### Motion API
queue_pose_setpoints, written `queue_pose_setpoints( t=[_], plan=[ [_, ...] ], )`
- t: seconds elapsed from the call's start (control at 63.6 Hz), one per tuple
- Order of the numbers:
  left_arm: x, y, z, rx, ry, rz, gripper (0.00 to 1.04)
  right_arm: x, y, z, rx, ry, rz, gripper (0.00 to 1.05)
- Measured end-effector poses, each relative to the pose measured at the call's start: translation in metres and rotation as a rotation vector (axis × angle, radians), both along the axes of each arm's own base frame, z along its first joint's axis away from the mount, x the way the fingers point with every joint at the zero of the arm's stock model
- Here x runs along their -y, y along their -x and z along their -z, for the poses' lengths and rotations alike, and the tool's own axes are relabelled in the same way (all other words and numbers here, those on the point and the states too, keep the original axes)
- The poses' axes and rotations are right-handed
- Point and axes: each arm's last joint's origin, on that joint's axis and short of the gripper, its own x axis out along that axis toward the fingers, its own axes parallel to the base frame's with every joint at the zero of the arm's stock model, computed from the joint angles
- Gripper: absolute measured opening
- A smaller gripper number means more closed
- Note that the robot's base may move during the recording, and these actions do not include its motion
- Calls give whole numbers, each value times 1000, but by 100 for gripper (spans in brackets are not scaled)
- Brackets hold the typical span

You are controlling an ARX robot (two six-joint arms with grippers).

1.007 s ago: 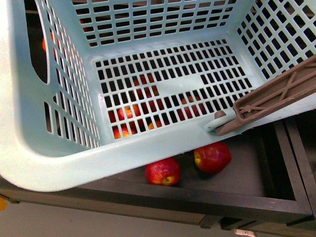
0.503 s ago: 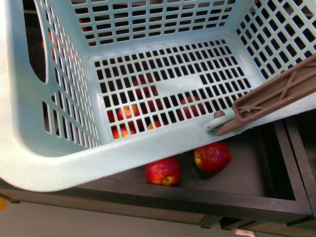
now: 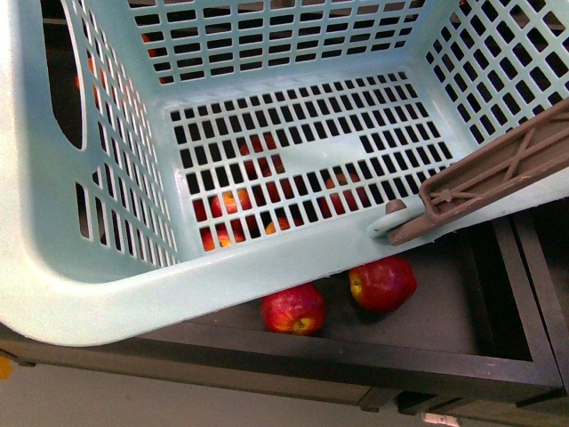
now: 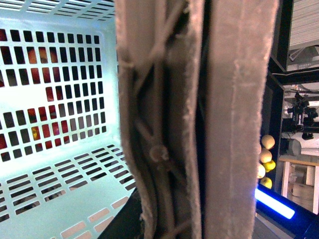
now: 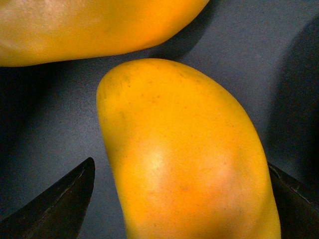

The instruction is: Pick mango and avocado into basket

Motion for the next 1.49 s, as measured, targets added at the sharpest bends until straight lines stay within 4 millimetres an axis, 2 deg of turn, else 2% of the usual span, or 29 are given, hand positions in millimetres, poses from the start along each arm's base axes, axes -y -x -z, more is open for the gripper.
queue_pose_setpoints(
  t=[0.11, 0.267, 0.393, 0.566, 0.645, 0.692, 0.755, 0.818, 0.865, 0.991, 1.211, 1.274, 1.306, 1.384, 1.494],
  plan=[
    [0, 0, 0, 0, 0, 0, 15, 1, -2, 2, 0, 0, 0, 95],
    [0, 0, 0, 0, 0, 0, 15, 1, -2, 4, 0, -5, -5, 75],
    [0, 0, 0, 0, 0, 0, 15, 0, -2, 4, 9, -12, -15, 63],
    [0, 0, 0, 0, 0, 0, 15, -2, 1, 1, 29, -24, -39, 62],
    [0, 0, 0, 0, 0, 0, 15, -5, 5, -9, 64, -38, -57, 62],
    [0, 0, 0, 0, 0, 0, 15, -7, 7, -24, 111, -38, -78, 62],
    [0, 0, 0, 0, 0, 0, 15, -11, 12, -55, 207, -16, -116, 62],
    [0, 0, 0, 0, 0, 0, 15, -14, 15, -75, 272, -9, -143, 62],
    [0, 0, 0, 0, 0, 0, 15, -19, 19, -98, 337, 5, -179, 62],
    [0, 0, 0, 0, 0, 0, 15, -49, 53, -190, 556, 44, -332, 62],
    [0, 0, 0, 0, 0, -1, 15, -95, 95, -276, 753, 94, -489, 61],
    [0, 0, 0, 0, 0, 0, 15, -112, 107, -311, 836, 153, -539, 61],
    [0, 0, 0, 0, 0, 0, 15, -117, 111, -320, 856, 169, -553, 61],
    [0, 0, 0, 0, 0, -1, 15, -148, 126, -351, 931, 207, -632, 61],
    [0, 0, 0, 0, 0, 0, 15, -185, 132, -363, 967, 194, -727, 61]
  ],
)
